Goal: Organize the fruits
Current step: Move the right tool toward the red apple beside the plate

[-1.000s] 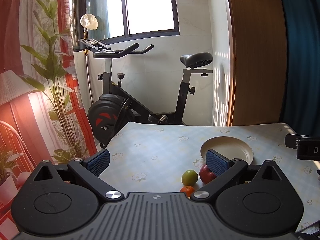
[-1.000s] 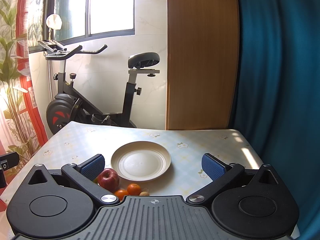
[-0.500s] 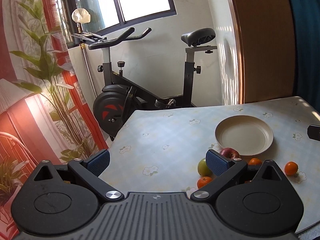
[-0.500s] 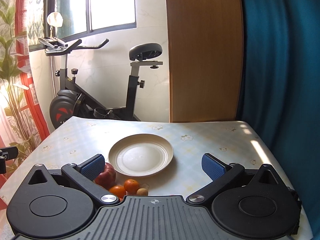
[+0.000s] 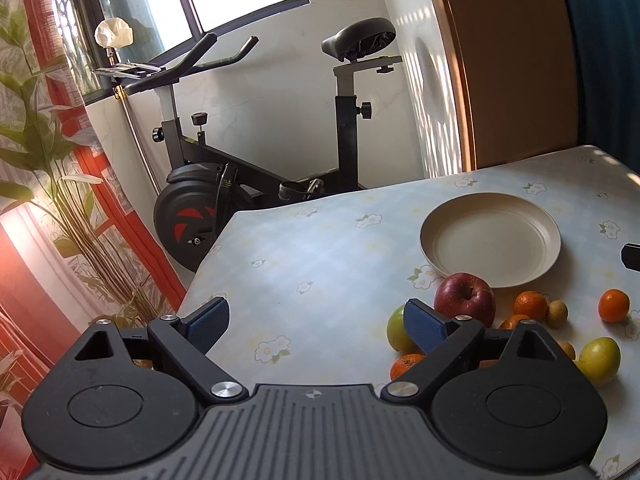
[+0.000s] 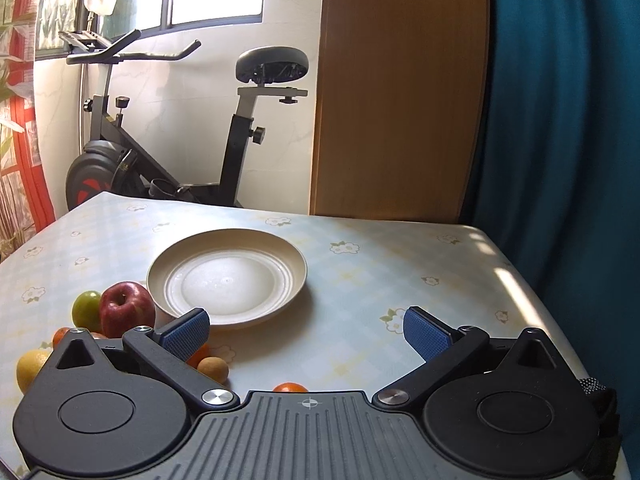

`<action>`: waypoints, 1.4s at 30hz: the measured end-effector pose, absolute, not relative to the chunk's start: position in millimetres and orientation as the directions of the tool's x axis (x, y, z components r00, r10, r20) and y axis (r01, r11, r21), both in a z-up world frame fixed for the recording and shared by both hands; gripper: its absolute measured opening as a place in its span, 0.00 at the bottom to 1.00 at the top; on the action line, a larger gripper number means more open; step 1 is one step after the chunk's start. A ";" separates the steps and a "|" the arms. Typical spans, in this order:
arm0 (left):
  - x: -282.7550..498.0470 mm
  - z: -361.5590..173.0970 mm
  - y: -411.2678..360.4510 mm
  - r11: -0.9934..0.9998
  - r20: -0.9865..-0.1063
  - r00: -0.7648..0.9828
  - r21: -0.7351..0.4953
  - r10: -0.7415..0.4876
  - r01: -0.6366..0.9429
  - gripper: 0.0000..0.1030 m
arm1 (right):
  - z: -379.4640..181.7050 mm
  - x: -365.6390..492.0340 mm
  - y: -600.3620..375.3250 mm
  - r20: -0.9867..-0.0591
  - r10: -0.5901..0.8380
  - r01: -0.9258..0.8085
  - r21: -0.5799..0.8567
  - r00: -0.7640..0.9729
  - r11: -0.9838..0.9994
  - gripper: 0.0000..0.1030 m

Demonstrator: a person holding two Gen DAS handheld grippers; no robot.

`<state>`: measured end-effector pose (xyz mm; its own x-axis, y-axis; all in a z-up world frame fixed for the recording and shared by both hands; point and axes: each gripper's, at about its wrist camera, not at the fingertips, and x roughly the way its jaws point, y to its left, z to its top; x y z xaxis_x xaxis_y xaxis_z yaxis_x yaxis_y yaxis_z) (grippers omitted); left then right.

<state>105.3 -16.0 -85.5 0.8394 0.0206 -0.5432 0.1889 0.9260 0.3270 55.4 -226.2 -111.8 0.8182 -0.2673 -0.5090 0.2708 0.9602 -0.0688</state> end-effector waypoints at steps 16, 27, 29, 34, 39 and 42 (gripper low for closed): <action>169.1 -102.8 -8.0 0.935 -0.588 0.809 0.286 0.001 0.207 0.73 | -126.2 90.4 -233.0 -0.582 -0.105 0.120 -0.012 0.806 0.993 1.00; 198.1 -103.7 5.0 0.952 -0.602 0.790 0.161 -0.113 0.259 0.73 | -120.4 119.4 -225.2 -0.572 -0.088 0.101 -0.010 0.816 0.995 1.00; 199.3 -105.9 5.2 0.946 -0.602 0.783 0.139 -0.155 0.294 0.73 | -120.9 123.6 -224.8 -0.574 -0.079 0.101 0.006 0.815 0.995 1.00; 200.8 -113.6 3.6 0.929 -0.588 0.774 0.099 -0.235 0.357 0.73 | -123.0 133.9 -221.2 -0.580 -0.046 0.084 0.039 0.813 0.996 1.00; 205.3 -122.9 -4.7 0.900 -0.599 0.756 0.131 -0.263 0.417 0.73 | -124.0 143.4 -206.6 -0.588 -0.022 0.051 0.033 0.809 0.998 1.00; 211.5 -126.2 -11.5 0.890 -0.635 0.740 0.177 -0.222 0.420 0.77 | -126.0 149.3 -199.3 -0.600 -0.013 0.040 0.032 0.800 0.999 1.00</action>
<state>211.5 -11.5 -126.2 0.7396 -0.2224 -0.6353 0.4198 0.8902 0.1770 149.3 -199.3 -126.0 0.7999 -0.0128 -0.6000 0.0403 0.9987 0.0324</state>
